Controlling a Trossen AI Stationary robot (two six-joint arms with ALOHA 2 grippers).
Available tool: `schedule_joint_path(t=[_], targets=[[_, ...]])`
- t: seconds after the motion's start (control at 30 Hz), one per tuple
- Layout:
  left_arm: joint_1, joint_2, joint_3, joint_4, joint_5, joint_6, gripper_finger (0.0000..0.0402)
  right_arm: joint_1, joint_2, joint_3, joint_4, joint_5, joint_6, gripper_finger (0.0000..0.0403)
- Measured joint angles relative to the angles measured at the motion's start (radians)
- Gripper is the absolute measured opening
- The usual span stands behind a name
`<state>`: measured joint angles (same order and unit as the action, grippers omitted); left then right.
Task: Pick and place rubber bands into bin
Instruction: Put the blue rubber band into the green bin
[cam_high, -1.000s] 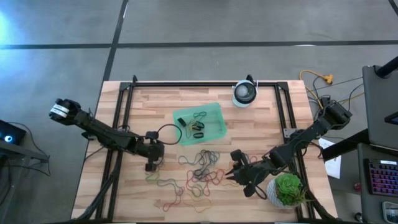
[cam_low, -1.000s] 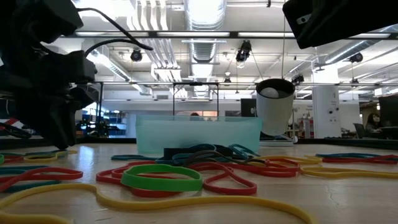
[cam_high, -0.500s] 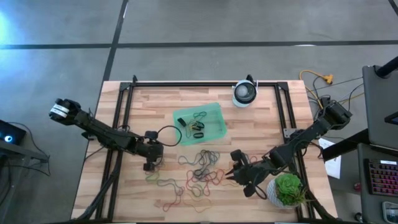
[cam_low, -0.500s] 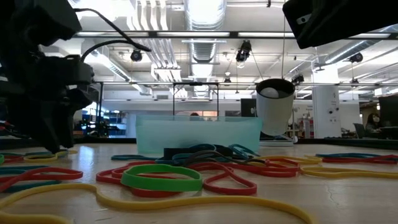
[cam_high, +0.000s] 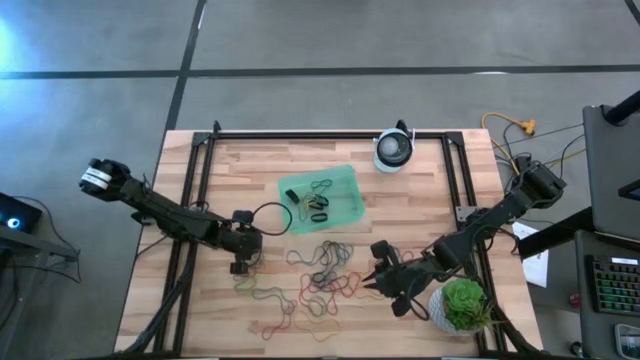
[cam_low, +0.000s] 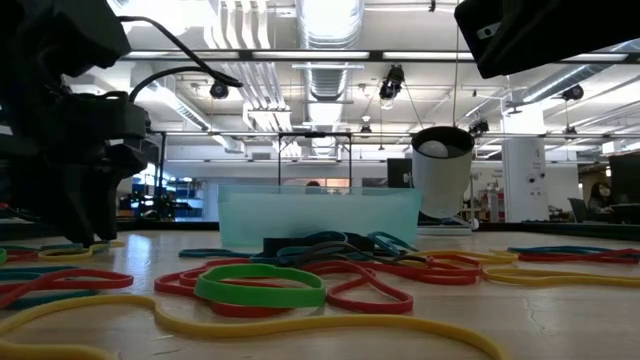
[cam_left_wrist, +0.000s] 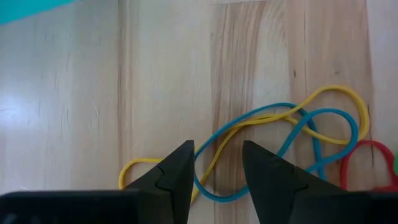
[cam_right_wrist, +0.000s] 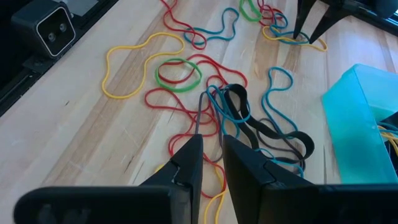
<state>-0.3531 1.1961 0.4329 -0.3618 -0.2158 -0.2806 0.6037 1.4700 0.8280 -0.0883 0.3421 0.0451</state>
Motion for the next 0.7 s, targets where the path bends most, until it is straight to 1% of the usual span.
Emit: schedule_joint_path(t=[0.2, 0.63, 0.7], targets=[[0.0, 0.0, 0.0, 0.001, -0.026, 0.0, 0.0121, 0.0, 0.0, 0.0, 0.0, 0.0, 0.0, 0.0056], [0.0, 0.0, -0.007, 0.004, -0.025, -0.003, 0.0121, 0.0, 0.0, 0.0, 0.0, 0.0, 0.0, 0.0056], [0.0, 0.0, -0.011, 0.009, -0.025, -0.022, 0.0121, 0.0, 0.0, 0.0, 0.0, 0.0, 0.0, 0.0056]])
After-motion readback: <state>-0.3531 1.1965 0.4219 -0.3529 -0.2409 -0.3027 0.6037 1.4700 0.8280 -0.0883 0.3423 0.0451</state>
